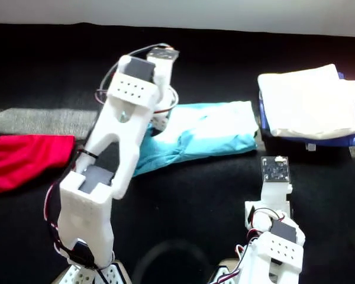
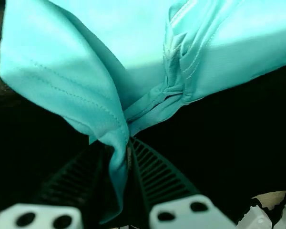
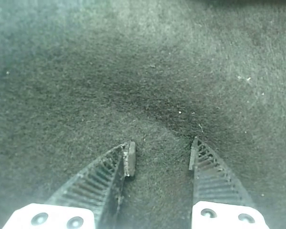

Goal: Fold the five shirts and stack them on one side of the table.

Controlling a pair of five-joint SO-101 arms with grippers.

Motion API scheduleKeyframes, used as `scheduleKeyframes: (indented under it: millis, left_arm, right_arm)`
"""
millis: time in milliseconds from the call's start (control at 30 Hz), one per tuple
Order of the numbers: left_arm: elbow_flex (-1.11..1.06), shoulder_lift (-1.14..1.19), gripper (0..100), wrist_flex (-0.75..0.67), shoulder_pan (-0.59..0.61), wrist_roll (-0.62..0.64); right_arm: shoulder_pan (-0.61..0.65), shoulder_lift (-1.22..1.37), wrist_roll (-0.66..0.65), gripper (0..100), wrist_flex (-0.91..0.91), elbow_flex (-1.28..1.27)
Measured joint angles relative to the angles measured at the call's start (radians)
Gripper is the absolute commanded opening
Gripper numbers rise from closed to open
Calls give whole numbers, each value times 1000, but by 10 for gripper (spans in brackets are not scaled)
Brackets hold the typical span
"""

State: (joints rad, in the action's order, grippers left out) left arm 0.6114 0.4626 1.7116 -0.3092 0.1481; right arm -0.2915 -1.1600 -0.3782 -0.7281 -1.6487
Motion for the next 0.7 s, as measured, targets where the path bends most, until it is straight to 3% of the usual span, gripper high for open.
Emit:
scheduleKeyframes:
  millis: [367, 700]
  left_arm:
    - [68, 2, 9, -381, -232, 2]
    - [104, 164, 14, -551, -319, 2]
  right_arm:
    - [-2, 0, 6, 188, 0, 0]
    - [-2, 0, 6, 188, 3, 0]
